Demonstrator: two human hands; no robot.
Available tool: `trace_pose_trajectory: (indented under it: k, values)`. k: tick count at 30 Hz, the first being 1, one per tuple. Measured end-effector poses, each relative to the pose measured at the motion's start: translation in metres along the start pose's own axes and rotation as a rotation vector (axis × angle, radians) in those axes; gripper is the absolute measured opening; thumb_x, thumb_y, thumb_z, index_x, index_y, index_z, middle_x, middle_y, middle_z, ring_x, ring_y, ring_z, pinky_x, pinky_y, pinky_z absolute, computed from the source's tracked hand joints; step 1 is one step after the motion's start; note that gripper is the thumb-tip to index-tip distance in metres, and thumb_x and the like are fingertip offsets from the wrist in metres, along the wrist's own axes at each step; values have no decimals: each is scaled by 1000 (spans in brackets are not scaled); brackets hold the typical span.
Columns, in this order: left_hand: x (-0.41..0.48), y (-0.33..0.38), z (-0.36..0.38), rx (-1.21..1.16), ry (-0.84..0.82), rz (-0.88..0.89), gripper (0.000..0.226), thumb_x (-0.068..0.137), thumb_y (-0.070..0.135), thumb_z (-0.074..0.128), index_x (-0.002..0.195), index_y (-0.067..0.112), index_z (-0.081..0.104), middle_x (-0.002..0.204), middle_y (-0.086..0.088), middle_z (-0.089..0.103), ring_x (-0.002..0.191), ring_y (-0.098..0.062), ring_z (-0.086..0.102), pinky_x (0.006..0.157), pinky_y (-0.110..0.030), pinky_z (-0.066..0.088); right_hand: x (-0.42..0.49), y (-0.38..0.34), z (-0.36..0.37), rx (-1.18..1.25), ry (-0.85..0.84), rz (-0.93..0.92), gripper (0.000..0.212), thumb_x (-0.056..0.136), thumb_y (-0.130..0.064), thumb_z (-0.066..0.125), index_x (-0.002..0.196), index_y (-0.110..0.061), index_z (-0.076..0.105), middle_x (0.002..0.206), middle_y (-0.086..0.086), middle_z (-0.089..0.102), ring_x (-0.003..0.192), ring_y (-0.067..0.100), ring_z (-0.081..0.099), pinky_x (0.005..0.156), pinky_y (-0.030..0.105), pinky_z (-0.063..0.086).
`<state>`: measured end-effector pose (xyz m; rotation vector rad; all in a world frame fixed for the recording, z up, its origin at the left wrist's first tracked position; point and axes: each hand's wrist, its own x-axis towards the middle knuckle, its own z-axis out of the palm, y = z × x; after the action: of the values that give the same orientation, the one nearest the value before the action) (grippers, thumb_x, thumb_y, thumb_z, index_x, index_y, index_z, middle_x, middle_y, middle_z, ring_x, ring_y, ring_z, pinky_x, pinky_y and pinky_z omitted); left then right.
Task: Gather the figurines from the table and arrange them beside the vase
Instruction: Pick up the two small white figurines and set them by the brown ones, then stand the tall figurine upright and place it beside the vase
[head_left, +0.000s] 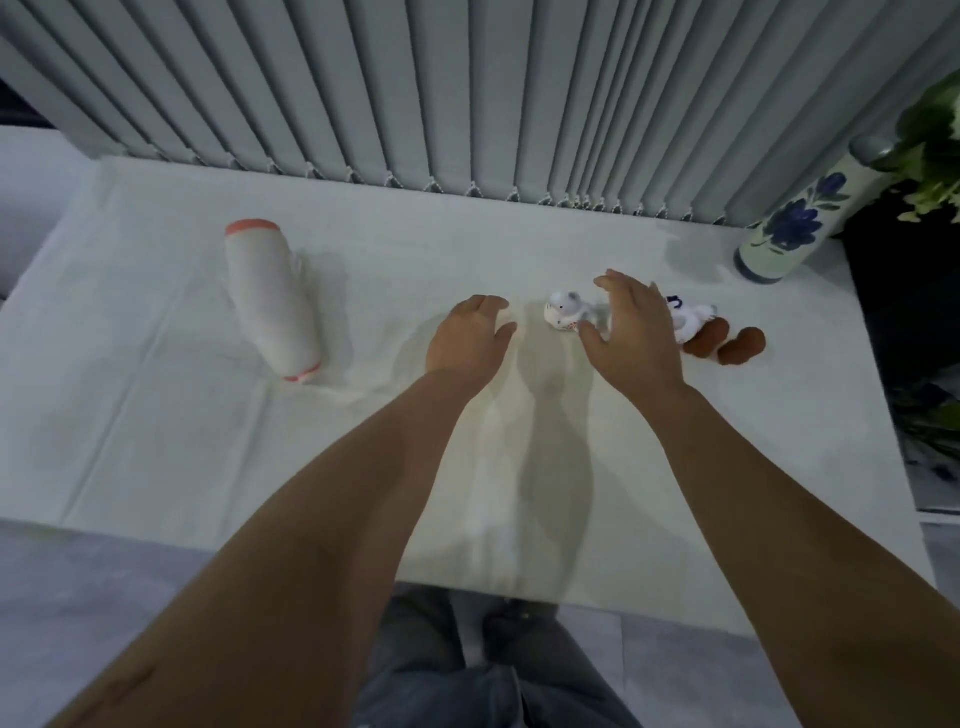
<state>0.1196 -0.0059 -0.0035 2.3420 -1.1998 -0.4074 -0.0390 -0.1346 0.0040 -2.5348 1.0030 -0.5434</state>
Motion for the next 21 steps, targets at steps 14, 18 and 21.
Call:
trace_pose_trajectory:
  k: [14, 18, 21]
  values:
    - [-22, -195, -139, 377, 171, 149, 49, 78, 8, 55, 126, 16, 61, 138, -4, 57, 140, -29, 39, 120, -48, 20, 11, -211, 115, 25, -371, -57, 64, 87, -42, 60, 140, -12, 41, 139, 13, 51, 123, 33, 52, 106, 42, 36]
    - [-28, -231, -161, 464, 97, 205, 64, 72, 7, 53, 135, 21, 54, 151, -2, 43, 147, -26, 27, 123, -48, 12, 8, -258, 144, 22, -444, -20, 82, 80, -59, 62, 140, -10, 37, 139, 12, 50, 124, 33, 50, 107, 42, 32]
    - [-29, -247, -163, 520, 15, 248, 75, 74, 10, 57, 145, 24, 39, 159, -2, 28, 150, -24, 19, 123, -48, 9, 3, -282, 163, -14, -423, 3, 86, 73, -67, 63, 131, -8, 40, 129, 10, 56, 117, 32, 56, 101, 43, 39]
